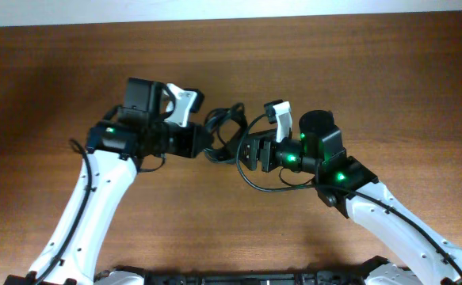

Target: Untangle cables

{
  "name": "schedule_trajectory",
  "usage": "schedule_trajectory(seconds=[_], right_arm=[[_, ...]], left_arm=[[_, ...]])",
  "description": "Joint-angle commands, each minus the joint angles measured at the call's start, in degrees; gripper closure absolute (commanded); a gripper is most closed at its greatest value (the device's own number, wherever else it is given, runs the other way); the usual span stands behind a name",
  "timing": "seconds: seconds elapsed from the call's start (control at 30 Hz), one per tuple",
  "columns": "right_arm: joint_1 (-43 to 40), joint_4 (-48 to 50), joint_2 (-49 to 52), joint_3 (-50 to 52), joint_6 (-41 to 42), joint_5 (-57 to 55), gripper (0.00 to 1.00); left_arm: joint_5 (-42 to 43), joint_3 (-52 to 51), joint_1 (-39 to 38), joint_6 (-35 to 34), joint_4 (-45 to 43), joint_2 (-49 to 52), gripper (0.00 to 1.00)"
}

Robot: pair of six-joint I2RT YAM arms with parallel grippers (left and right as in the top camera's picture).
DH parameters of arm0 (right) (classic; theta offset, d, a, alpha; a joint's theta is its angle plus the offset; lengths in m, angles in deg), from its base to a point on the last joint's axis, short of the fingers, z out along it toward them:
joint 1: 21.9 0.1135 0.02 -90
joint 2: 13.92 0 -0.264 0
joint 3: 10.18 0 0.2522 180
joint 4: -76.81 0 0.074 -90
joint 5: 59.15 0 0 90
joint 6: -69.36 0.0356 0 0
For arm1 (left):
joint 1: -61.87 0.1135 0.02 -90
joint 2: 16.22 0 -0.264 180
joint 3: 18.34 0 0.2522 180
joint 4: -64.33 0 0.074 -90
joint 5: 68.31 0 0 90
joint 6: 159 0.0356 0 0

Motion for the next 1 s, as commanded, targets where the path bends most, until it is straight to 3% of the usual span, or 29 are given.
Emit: schedule_trajectory(seconds=[0.0, 0.1, 0.2, 0.43, 0.77, 0.97], right_arm=[[-3.26, -1.92, -3.72, -0.33, -0.11, 1.11, 0.23], [-9.81, -6.16, -5.31, -0.31, -0.15, 1.55, 0.23], [-16.7, -8.33, -4.39, 0.04, -1.84, 2.69, 0.23], [-19.1, -1.4, 3.98, 0.13, -1.11, 21.14, 0.23], [-19.02, 22.84, 14.84, 0.13, 14.75, 29.75, 0.23], [-15.98, 32.0, 16.2, 0.13, 15.32, 31.04, 0.18]], left_arm=[[3.76, -0.22, 2.1, 4.11, 1.81, -0.66, 1.0], [8.37, -0.22, 4.24, 4.11, 3.52, -0.66, 1.0], [20.79, -0.22, 6.4, 4.11, 2.05, -0.66, 1.0], [35.01, -0.22, 7.17, 4.09, -2.03, -0.66, 1.0], [36.48, -0.22, 7.04, 4.76, -2.6, -0.66, 1.0], [37.77, -0.28, 5.18, 4.74, -6.38, -0.63, 1.0]])
